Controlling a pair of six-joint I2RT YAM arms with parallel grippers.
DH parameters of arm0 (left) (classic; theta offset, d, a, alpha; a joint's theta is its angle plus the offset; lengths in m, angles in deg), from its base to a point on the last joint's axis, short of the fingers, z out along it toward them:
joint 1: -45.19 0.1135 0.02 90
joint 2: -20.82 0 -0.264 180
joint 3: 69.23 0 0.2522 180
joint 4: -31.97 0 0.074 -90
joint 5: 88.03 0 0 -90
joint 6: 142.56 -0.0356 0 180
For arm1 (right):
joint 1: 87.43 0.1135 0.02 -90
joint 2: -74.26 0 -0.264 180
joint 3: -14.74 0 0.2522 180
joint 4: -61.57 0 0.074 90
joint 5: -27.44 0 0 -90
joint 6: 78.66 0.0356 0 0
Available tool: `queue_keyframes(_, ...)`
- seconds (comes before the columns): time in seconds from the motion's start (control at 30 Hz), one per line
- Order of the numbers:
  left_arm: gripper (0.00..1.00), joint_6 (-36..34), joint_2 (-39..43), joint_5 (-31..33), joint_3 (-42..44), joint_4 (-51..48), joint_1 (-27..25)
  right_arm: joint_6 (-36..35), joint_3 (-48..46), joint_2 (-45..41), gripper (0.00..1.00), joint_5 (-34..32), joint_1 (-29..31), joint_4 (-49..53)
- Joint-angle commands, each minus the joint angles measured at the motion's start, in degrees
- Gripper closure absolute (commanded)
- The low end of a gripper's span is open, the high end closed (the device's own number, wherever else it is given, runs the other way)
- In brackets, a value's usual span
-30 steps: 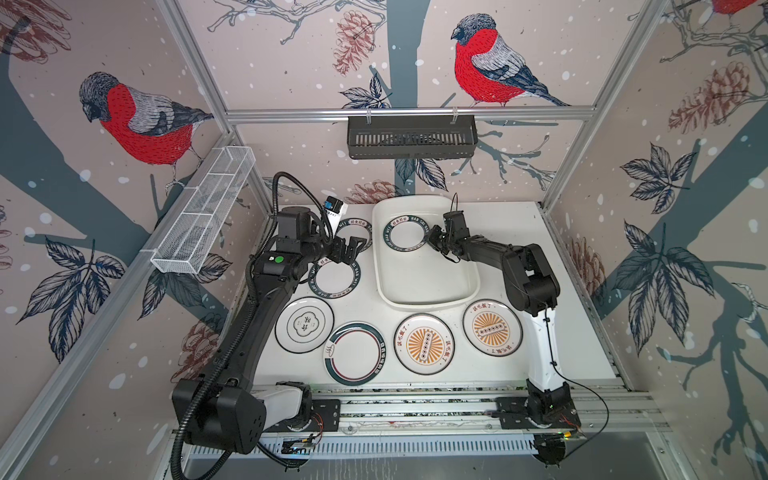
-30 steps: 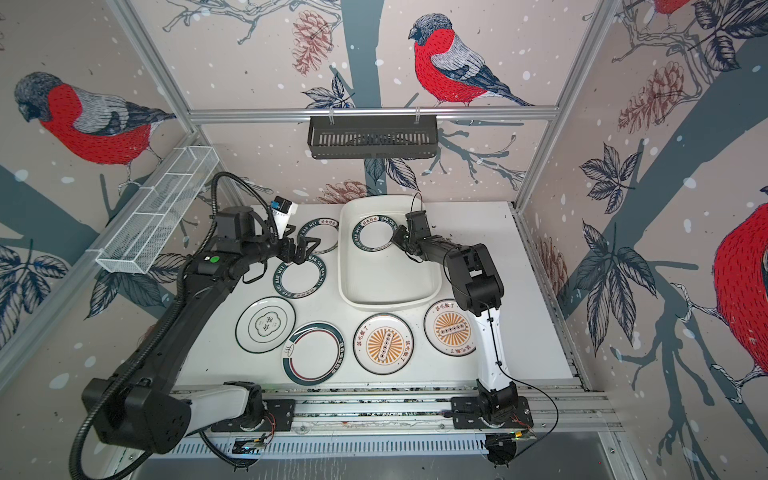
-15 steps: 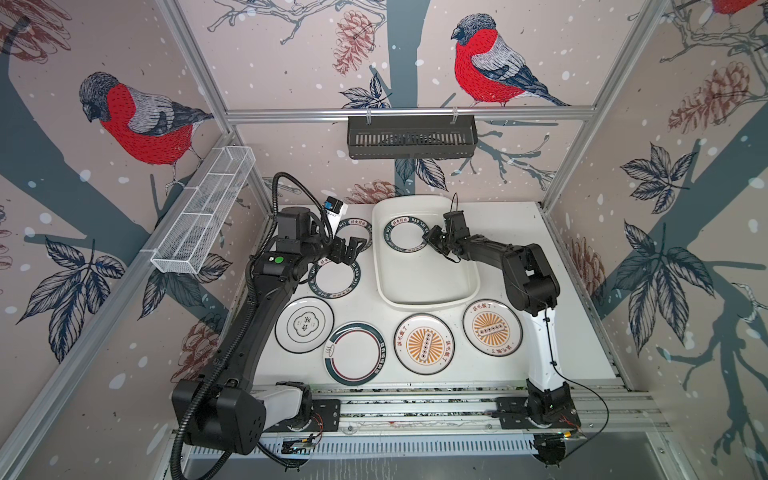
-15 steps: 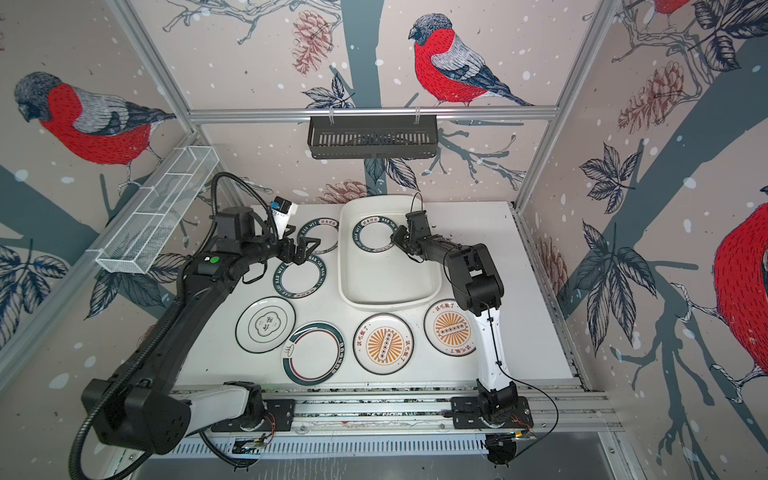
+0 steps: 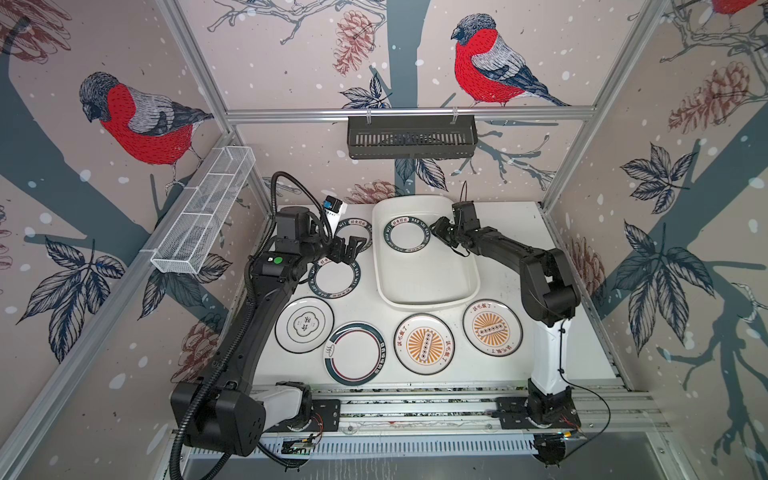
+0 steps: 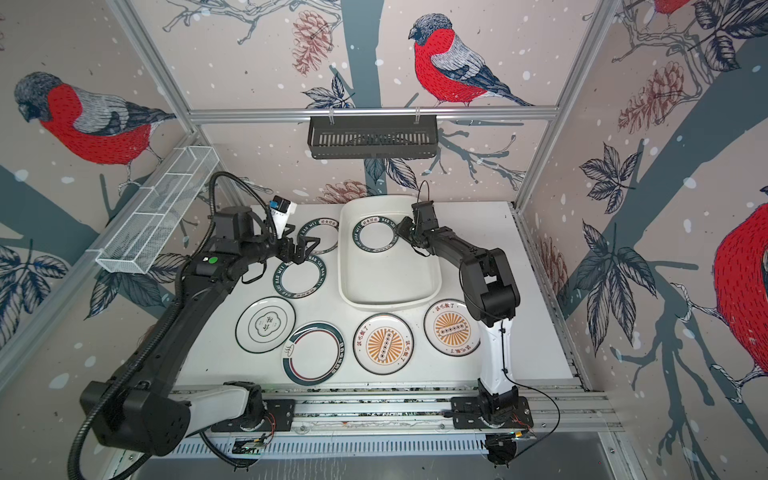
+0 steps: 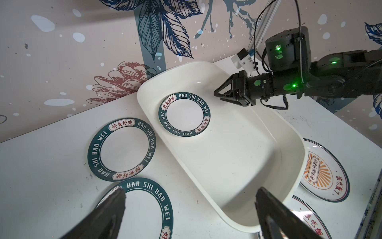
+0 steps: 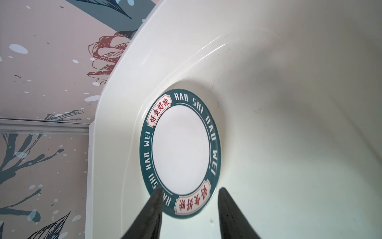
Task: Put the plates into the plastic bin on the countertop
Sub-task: 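Move the right gripper to the orange-sunburst plate nearest the robot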
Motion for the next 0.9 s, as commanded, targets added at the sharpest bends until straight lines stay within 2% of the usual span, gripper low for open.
queue_keyframes(0.0,0.03,-0.7,0.1,-1.5,-0.9,-0.2,0.0,-1.9,-3.3,-5.2,0.55,0.7,0.1,0.0)
queue_keyframes(0.17,0.03,-2.4,0.4,-0.2,-0.5,-0.7,0.0,-2.7,-12.7,-17.4,0.55,1.1,0.3,0.3)
queue_keyframes(0.37,0.03,-3.3,0.2,-1.5,0.2,-0.8,0.0,-2.7,-29.2,-37.0,0.55,-0.9,-1.9,3.1)
queue_keyframes(0.63,0.03,-2.7,-1.3,-4.1,-0.8,-0.9,-0.1,2.3,-47.9,-62.5,0.51,-6.7,-8.6,13.0)
queue_keyframes(0.87,0.03,-1.4,-1.1,-5.9,0.3,0.4,-0.4,8.7,-58.4,-77.4,0.51,-9.7,-14.5,23.2)
